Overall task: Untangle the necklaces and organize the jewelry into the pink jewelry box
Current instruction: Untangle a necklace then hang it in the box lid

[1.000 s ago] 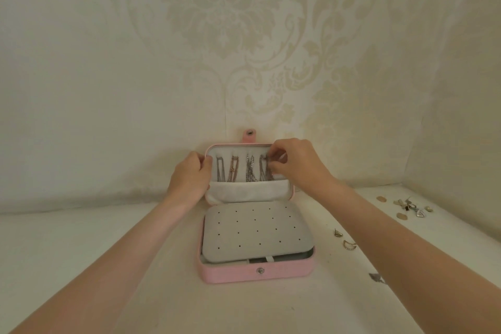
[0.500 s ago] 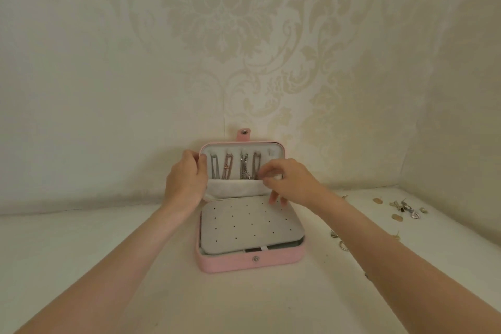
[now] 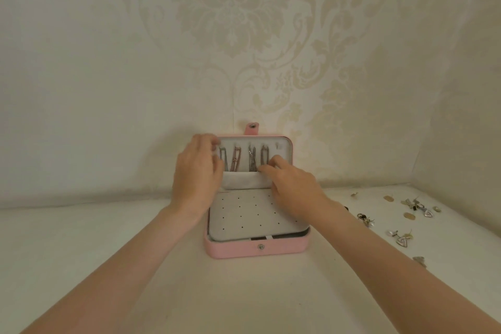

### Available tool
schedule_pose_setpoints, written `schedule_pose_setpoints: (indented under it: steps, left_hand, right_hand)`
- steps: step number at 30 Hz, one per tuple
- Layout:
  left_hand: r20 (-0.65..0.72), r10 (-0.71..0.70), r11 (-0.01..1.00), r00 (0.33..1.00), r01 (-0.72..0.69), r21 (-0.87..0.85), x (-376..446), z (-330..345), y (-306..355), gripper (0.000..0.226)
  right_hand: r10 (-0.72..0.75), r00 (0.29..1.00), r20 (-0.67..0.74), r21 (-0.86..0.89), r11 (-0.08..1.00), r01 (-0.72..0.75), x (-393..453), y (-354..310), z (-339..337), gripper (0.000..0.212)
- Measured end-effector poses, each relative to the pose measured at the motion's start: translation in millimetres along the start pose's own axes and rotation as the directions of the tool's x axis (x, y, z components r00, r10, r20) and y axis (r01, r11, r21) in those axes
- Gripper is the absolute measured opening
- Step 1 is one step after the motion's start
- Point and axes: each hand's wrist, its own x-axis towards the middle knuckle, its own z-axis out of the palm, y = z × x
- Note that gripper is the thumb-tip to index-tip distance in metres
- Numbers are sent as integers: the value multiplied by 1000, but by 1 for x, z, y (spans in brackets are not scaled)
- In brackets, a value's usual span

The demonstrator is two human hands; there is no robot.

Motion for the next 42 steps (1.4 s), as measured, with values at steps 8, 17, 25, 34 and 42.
schedule_pose_setpoints:
  steps: [8,17,25,34,42]
  left_hand:
    - [203,162,892,966,-231,389,-18,11,5,38]
    - [221,199,907,955,-264,327,-20,18,7,33]
    - [305,36,991,952,-72,110,-17,13,9,29]
    - [301,92,981,949,-139,139,-20,3,21,26]
    - [348,269,960,898,-218,-178,-42,7,94,23]
  right_hand:
    - [-16,998,-61,10,1000,17,0,-7,-3,44]
    - [-48,999,-16,66,997,49,2,-8,6,40]
    - [-66,998,26,213,975,58,3,0,7,51]
    - [-23,999,29,168,986,17,-9,1,-9,51]
    - [183,957,226,170,960,-224,-76,48,-65,31]
